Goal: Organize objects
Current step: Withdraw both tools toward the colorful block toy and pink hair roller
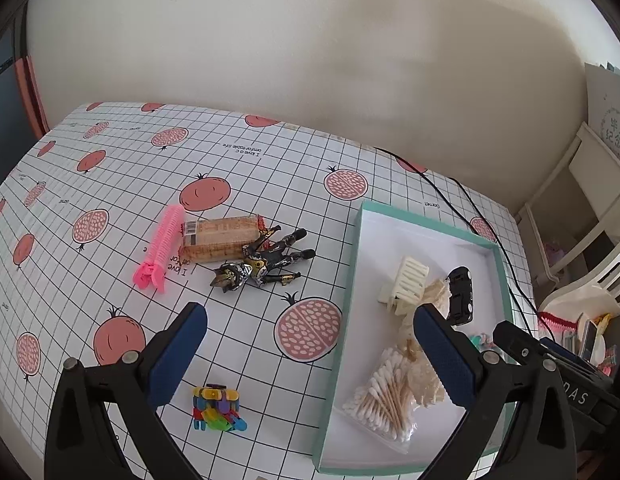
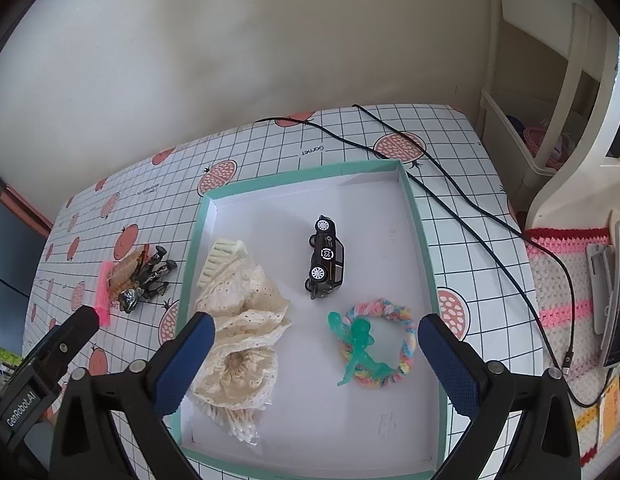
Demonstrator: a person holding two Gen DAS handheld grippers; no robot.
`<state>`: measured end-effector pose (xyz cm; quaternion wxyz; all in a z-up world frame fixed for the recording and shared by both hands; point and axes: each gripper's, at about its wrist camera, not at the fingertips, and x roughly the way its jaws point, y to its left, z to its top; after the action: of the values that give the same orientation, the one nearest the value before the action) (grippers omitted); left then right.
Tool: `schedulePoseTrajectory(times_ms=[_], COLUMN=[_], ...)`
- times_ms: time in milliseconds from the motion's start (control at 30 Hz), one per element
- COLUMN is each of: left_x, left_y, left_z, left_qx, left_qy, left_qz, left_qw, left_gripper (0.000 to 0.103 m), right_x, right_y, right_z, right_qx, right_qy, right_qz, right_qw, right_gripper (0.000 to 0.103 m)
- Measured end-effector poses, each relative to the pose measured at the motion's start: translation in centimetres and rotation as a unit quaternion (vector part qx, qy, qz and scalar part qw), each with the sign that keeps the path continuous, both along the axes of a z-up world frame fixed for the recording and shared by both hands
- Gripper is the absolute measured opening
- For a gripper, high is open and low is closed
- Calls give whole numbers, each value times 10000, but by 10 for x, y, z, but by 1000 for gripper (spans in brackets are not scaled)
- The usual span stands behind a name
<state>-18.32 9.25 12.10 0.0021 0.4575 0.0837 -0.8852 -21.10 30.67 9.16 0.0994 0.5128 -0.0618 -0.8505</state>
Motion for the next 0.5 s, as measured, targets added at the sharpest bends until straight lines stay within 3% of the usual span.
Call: schedulePoseTrajectory(times_ms=[267,500], left_x=[2,9], left_y=[-14,-44], left_z=[16,30], left_qx=[128,68], left_qy=[76,105], left_qz=[-28,0], left_qw=[9999,9999], left_gripper=[103,103], right_x=[6,17], right_y=[-12,-51], right_z=[22,46], right_qx=[95,132], right_qy=[169,402], right_qz=[79,447], right_qw=[9998,9981], right_gripper=[103,103])
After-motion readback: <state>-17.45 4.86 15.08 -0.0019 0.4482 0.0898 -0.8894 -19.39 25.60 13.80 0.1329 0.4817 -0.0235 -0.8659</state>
